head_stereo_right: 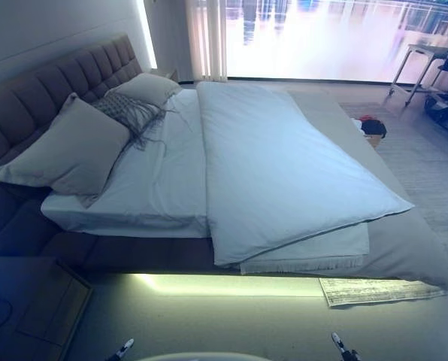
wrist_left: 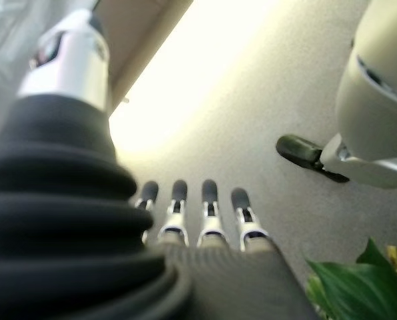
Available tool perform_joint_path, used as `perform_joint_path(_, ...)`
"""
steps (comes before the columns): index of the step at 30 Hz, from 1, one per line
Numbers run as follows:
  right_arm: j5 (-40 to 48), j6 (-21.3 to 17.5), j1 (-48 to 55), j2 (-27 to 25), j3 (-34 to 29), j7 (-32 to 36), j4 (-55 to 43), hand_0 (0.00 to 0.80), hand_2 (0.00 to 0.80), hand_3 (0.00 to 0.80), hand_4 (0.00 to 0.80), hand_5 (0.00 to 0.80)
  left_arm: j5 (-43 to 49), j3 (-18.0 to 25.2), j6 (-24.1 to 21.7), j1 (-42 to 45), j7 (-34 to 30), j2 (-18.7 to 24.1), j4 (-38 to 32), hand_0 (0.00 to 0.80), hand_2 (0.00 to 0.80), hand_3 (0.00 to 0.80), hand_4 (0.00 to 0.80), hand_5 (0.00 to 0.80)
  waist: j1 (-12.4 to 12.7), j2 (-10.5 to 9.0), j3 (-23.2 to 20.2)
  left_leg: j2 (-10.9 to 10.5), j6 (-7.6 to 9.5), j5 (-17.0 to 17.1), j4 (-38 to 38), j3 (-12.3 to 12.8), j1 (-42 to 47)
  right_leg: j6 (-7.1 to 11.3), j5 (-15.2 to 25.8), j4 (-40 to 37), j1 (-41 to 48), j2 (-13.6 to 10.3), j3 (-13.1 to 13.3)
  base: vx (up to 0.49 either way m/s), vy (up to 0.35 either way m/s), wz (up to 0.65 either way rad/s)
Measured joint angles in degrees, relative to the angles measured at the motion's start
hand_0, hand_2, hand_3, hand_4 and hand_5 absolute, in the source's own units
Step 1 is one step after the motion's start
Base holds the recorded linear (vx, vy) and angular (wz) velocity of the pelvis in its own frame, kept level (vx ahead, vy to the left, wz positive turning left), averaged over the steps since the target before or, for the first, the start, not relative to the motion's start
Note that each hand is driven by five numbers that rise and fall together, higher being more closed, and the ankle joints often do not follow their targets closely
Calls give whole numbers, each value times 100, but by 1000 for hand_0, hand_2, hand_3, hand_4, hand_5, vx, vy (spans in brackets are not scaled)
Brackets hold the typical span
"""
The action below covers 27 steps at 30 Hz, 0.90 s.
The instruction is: Make the bed neatly
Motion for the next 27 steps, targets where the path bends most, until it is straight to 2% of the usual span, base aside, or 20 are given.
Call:
perform_joint_path(5, -209, -11, -73, 109, 199, -136, -4, 0, 0, 0, 0, 0, 47, -112, 129, -2, 4, -63, 0, 0, 0, 0, 0, 0, -6, 42, 33, -1, 1, 0, 1, 0, 1, 0, 0, 0, 0, -1, 0, 0, 0, 0)
perform_joint_path(11, -156, 21, -68, 127, 202, 52, 6, 0, 0, 0, 0, 0, 264, -240, 625, -1, -60, -226, 54, 0, 0, 0, 0, 0, -10, 83, 84, 5, 0, 1, 3, 1, 8, 0, 0, 0, 1, 6, 0, 2, -5, 0)
perform_joint_path(15, -123, 44, -65, 164, 205, 120, 18, 0, 0, 0, 0, 0, 287, -337, 802, -9, -96, -250, 101, 0, 0, 0, 0, 0, -14, 76, 88, 9, 0, 1, 13, 4, 12, -1, 0, 0, 1, 10, 0, 3, -29, 0)
perform_joint_path(23, -122, 128, -70, 164, 203, 132, 25, 0, 0, 0, 0, 0, 286, -333, 825, -62, -77, -224, 104, 0, 0, 0, 0, 0, -13, 40, 105, 21, -15, -10, 92, 10, 26, -2, 1, 2, 12, 31, 7, 5, -86, 0)
perform_joint_path(25, -136, 155, -108, 170, 207, 130, 24, 0, 0, 0, 0, 0, 286, -327, 823, -94, -64, -200, 118, 0, 0, 0, 0, 0, -7, 28, 148, 67, -50, -96, 350, 23, -52, -56, -51, 13, 39, 30, 7, -29, -126, -5)
perform_joint_path(27, -161, 241, -226, 209, 221, 129, 29, 0, 0, 0, 0, 0, 285, -313, 821, -98, -41, -150, 203, 0, 0, 0, 0, 0, 26, -5, 291, 198, -211, -366, 1112, -26, -346, -129, -130, 139, -18, 118, -10, -34, -112, -13)
